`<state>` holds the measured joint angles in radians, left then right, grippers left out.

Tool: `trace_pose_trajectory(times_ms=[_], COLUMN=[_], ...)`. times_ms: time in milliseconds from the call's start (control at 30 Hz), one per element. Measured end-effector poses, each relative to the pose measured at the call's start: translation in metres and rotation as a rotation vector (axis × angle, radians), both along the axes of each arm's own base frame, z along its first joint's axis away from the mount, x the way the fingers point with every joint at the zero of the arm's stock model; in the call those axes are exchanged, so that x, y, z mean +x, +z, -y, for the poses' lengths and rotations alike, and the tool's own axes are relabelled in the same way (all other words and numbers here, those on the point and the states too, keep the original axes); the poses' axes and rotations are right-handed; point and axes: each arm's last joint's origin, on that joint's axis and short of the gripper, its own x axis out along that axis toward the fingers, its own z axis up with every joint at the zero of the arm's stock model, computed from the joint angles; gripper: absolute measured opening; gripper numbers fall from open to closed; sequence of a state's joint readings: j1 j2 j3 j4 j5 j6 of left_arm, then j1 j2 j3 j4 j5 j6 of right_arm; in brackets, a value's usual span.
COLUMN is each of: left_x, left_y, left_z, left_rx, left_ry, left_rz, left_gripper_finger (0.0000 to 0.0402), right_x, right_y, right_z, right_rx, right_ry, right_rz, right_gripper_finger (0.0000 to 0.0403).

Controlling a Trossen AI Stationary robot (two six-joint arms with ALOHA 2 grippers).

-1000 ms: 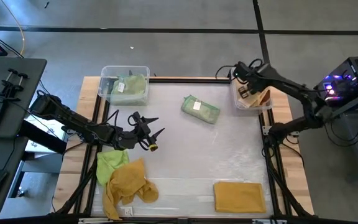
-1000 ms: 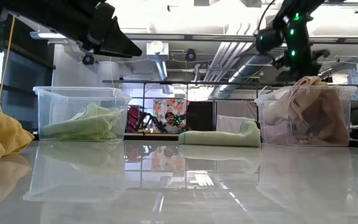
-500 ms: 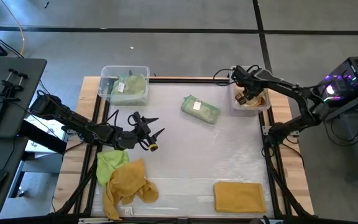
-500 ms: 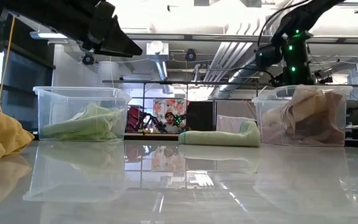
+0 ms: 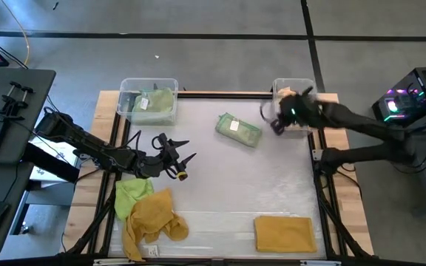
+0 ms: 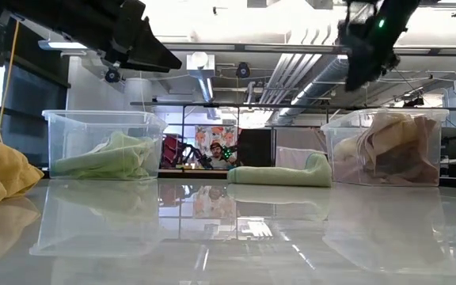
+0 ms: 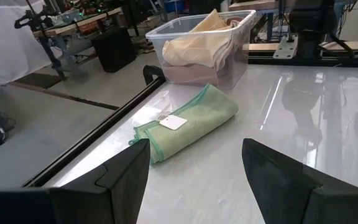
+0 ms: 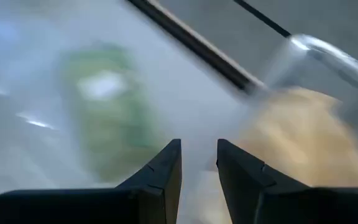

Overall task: Sort towels by color in basket
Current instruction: Put the right yellow kitchen towel into the right transparent bin

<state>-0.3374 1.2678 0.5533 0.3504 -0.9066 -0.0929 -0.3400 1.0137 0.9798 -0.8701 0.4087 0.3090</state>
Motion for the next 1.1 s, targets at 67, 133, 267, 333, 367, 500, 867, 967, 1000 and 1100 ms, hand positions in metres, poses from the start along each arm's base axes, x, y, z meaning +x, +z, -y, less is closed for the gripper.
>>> trace_pose_trajectory(times_ms=[67, 133, 267, 333, 367, 500, 867, 967, 1000, 1100], left_x=[0.000, 0.000, 0.001, 0.002, 0.002, 0.003, 0.004, 0.004, 0.004, 0.005], left_y=[0.000, 0.000, 0.002, 0.004, 0.005, 0.010, 0.012, 0.012, 0.012, 0.011], left_z=[0.000, 0.000, 0.000, -0.001, -0.001, 0.000, -0.001, -0.001, -0.001, 0.000], left_rx=[0.000, 0.000, -0.003, 0.010, 0.015, 0.032, 0.053, 0.048, 0.045, 0.041], left_ry=[0.000, 0.000, -0.001, -0.002, -0.004, -0.019, -0.027, -0.029, -0.038, -0.053], left_rz=[0.000, 0.001, 0.019, 0.029, 0.038, 0.064, 0.069, 0.071, 0.069, 0.065], left_gripper_finger=[0.0241, 0.0241, 0.0241, 0.0241, 0.0241, 0.0241, 0.0241, 0.0241, 0.0241, 0.0241], right_x=[0.003, 0.007, 0.016, 0.019, 0.020, 0.022, 0.044, 0.048, 0.048, 0.045], right_y=[-0.003, -0.012, -0.043, -0.060, -0.068, -0.102, -0.151, -0.153, -0.152, -0.152], right_z=[-0.023, -0.048, -0.103, -0.130, -0.142, -0.180, -0.218, -0.232, -0.238, -0.257], right_rx=[0.009, 0.034, 0.143, 0.181, 0.206, 0.359, 0.725, 0.781, 0.784, 0.749], right_ry=[0.085, 0.197, 0.526, 0.656, 0.711, 0.811, 0.781, 0.828, 0.846, 0.969], right_rz=[0.102, 0.186, 0.227, 0.229, 0.229, 0.191, -0.080, -0.131, -0.139, -0.176], right_gripper_finger=[0.0096, 0.0096, 0.0092, 0.0087, 0.0085, 0.0083, 0.0143, 0.0183, 0.0196, 0.0219])
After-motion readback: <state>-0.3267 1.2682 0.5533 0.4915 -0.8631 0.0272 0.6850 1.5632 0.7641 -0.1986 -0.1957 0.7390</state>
